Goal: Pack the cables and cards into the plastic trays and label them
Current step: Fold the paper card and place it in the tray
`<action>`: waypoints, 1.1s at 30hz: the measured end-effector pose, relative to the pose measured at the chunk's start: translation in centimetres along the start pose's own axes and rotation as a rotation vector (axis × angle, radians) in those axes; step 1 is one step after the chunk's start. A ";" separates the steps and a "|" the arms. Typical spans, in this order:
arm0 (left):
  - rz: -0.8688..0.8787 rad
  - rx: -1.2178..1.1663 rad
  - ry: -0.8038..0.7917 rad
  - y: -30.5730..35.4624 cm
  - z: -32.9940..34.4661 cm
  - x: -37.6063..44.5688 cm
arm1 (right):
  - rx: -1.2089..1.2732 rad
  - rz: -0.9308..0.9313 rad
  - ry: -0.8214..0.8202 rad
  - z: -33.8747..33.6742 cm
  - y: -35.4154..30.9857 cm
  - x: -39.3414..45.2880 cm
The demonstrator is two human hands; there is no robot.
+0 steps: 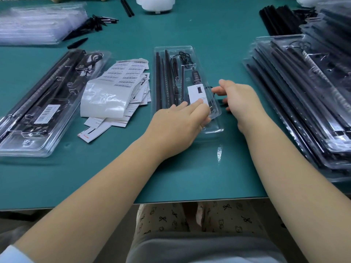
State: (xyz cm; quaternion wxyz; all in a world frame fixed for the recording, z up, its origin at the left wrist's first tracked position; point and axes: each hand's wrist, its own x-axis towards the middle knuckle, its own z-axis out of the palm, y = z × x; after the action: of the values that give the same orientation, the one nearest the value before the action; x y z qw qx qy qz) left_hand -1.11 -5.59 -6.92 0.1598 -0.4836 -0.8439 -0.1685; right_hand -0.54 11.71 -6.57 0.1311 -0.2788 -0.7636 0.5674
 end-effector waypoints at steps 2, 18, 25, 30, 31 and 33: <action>-0.009 0.009 -0.006 0.1 -0.1 0.0 | 0.011 -0.013 0.015 0.1 0.1 0.1; -0.040 -0.014 0.022 0.3 0.0 0.0 | -0.323 -0.243 -0.153 -0.2 0.8 -1.1; -0.087 0.020 -0.026 -0.2 0.3 0.1 | -0.359 -0.186 -0.152 0.4 0.9 -0.8; -0.008 0.077 -0.014 -0.8 0.5 0.1 | -0.226 -0.162 0.004 0.1 1.1 -0.6; 0.004 0.072 -0.001 -0.8 0.6 0.1 | -0.242 -0.174 0.012 0.2 1.2 -0.7; 0.017 0.056 0.017 -0.7 0.7 0.1 | -0.303 -0.205 0.010 0.1 1.4 -0.9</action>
State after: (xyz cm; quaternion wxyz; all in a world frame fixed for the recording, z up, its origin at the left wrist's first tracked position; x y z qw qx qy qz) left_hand -1.88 -5.54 -7.63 0.1819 -0.4844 -0.8429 -0.1476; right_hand 0.54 11.43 -7.80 0.1482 -0.2189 -0.8642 0.4281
